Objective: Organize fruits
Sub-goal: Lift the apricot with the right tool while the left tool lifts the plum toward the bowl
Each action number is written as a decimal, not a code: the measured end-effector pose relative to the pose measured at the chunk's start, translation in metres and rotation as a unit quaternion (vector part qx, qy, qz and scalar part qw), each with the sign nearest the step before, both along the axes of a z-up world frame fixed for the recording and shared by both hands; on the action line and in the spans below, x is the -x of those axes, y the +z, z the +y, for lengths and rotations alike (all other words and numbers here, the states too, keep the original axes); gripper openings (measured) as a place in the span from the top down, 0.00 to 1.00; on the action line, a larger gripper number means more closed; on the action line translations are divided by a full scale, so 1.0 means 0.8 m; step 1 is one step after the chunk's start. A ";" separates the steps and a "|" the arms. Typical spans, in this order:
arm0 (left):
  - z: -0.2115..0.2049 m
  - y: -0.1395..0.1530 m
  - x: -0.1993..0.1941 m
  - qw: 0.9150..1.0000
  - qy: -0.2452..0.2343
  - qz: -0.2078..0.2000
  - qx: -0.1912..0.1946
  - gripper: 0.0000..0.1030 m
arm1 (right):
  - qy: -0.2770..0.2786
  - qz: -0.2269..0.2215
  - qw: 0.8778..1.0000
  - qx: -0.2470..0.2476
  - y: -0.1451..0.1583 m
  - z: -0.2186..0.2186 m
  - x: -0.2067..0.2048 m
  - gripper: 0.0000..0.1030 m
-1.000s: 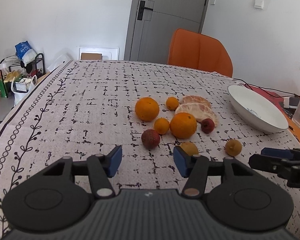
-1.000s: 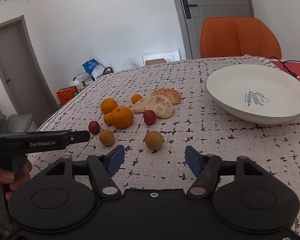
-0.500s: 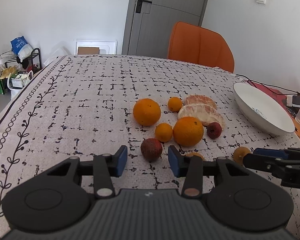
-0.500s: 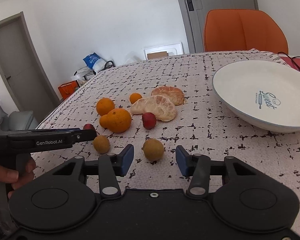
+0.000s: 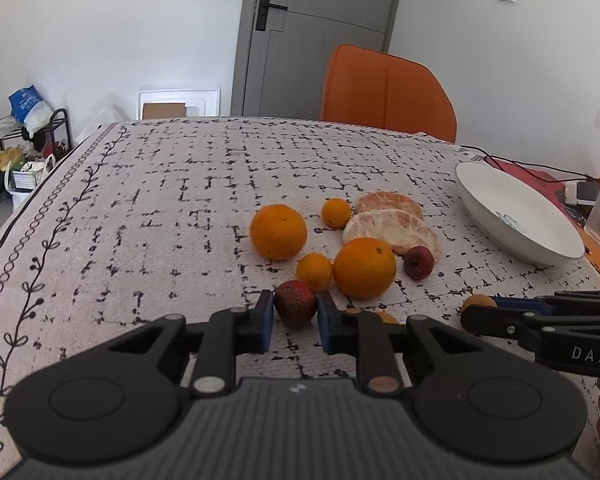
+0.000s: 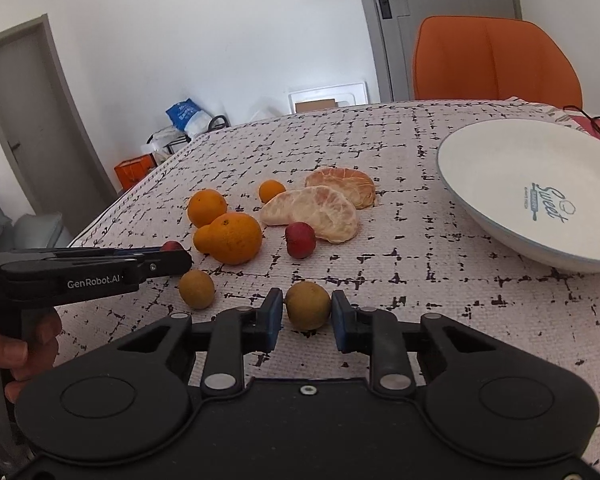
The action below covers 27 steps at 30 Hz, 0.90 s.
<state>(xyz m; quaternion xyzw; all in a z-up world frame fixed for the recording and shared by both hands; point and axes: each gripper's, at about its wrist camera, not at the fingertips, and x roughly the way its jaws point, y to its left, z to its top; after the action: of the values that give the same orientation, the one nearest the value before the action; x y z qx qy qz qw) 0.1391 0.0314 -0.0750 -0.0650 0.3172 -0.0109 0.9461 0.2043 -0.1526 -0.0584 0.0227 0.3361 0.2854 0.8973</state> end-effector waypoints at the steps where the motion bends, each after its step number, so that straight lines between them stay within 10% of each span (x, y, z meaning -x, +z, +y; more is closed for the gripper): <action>1: -0.001 0.002 -0.001 1.000 -0.001 -0.001 -0.001 0.79 | -0.003 0.000 1.000 -0.003 0.000 -0.002 0.000 0.76; 27: -0.058 0.045 -0.027 0.999 -0.032 -0.028 -0.010 0.79 | -0.061 -0.049 0.996 -0.035 0.028 -0.081 -0.004 0.76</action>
<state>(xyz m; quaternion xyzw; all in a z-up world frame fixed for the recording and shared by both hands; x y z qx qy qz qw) 0.1603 -0.0147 -0.0391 -0.0448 0.2924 -0.0395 0.9544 0.2072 -0.2174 -0.0358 0.0605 0.2798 0.2427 0.9269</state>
